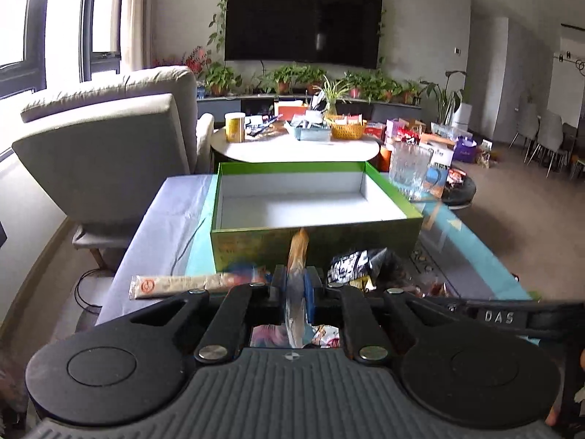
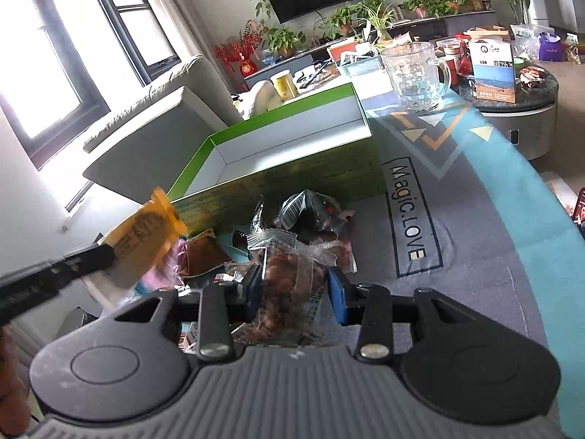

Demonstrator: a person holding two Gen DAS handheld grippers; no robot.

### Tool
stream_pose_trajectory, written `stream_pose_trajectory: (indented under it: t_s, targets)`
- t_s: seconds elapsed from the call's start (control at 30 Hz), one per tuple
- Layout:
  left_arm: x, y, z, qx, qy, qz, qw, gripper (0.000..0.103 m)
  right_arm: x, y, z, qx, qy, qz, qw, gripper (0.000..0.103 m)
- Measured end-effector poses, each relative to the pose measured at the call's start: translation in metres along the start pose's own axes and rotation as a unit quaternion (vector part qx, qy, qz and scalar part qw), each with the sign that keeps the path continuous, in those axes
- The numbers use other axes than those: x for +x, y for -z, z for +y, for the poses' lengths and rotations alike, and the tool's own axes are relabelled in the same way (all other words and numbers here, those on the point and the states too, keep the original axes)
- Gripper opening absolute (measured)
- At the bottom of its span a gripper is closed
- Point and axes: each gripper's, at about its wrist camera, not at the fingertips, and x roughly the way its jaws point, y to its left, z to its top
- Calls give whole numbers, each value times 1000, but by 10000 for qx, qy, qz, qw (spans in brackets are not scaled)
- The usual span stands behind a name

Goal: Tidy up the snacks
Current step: 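Grasp the yellow pastry packet with the left tool while the right tool grasps a clear bag of brown snacks, then lift both held snacks and carry them over the green box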

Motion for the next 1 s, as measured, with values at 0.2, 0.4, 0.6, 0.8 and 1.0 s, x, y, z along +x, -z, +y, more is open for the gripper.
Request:
stream_pose_trajectory:
  t_s: [0.2,0.4,0.6,0.8,1.0]
  targets:
    - [3,-9,-6,18,227,-67,9997,7,-5,-1,-2,21,-10,-93,10000,41]
    - [0,-20,-10,82,224,-313,9992,7,-8,-7,-5,75,-17,-227,9997,41]
    - [7,-13,-2,-15,236,-58,9997,9,-8,-10,-7,67,-54,-277,9996,41]
    - [23,17,12,-520,441,966,9930,43,-7,-7,-11,116,-54,-197,9997,41]
    - [38,22,12,-947,317,1394,9852,47,-5,-5,-8,69,-93,-122,9999,41]
